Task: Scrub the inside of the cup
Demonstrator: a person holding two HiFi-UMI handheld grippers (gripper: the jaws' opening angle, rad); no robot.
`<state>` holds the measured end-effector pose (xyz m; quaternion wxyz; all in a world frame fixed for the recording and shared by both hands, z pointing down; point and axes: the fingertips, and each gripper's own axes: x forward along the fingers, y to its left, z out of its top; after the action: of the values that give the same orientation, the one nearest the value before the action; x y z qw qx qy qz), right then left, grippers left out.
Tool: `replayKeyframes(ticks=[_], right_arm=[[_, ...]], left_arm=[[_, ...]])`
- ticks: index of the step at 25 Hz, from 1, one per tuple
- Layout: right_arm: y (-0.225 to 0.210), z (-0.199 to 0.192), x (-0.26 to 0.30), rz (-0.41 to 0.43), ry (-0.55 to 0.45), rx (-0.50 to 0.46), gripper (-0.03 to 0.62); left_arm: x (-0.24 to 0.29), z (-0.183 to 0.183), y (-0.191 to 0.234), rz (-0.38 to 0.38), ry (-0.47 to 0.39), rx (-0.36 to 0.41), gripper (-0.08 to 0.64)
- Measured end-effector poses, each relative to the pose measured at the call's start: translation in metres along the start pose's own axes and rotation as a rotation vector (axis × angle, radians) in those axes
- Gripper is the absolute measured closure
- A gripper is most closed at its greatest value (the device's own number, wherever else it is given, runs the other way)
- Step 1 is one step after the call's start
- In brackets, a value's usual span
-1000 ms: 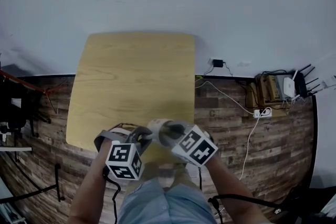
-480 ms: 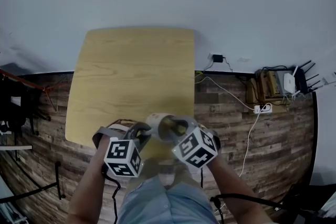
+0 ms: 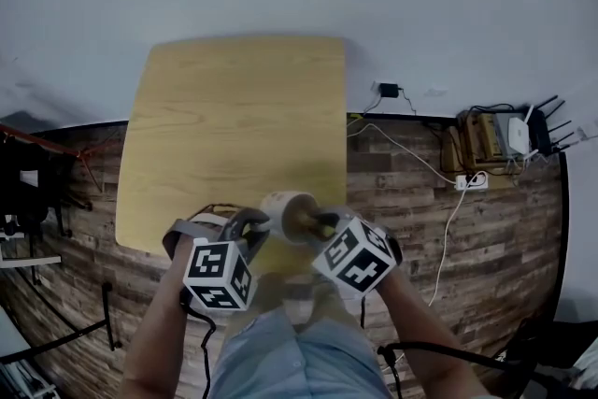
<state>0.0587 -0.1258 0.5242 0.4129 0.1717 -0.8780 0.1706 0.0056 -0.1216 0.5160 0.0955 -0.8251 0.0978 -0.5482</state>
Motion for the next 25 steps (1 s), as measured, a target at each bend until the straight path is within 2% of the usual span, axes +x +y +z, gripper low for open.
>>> replayKeyframes(ticks=[5, 9, 15, 25], right_arm=[[0.016, 0.005, 0.002, 0.100, -0.015, 0.046, 0.538], [0.023, 0.023, -0.001, 0.148, -0.100, 0.106, 0.538], [0.005, 0.039, -0.012, 0.069, -0.191, 0.136, 0.538], [-0.017, 0.038, -0.023, -0.053, -0.204, 0.080, 0.538]], left_arm=[[0.002, -0.001, 0.000, 0.000, 0.009, 0.007, 0.491], [0.003, 0.001, -0.001, -0.009, 0.015, 0.015, 0.491], [0.003, 0.001, -0.004, -0.042, 0.017, 0.021, 0.491], [0.003, 0.001, -0.001, -0.037, 0.025, 0.028, 0.491]])
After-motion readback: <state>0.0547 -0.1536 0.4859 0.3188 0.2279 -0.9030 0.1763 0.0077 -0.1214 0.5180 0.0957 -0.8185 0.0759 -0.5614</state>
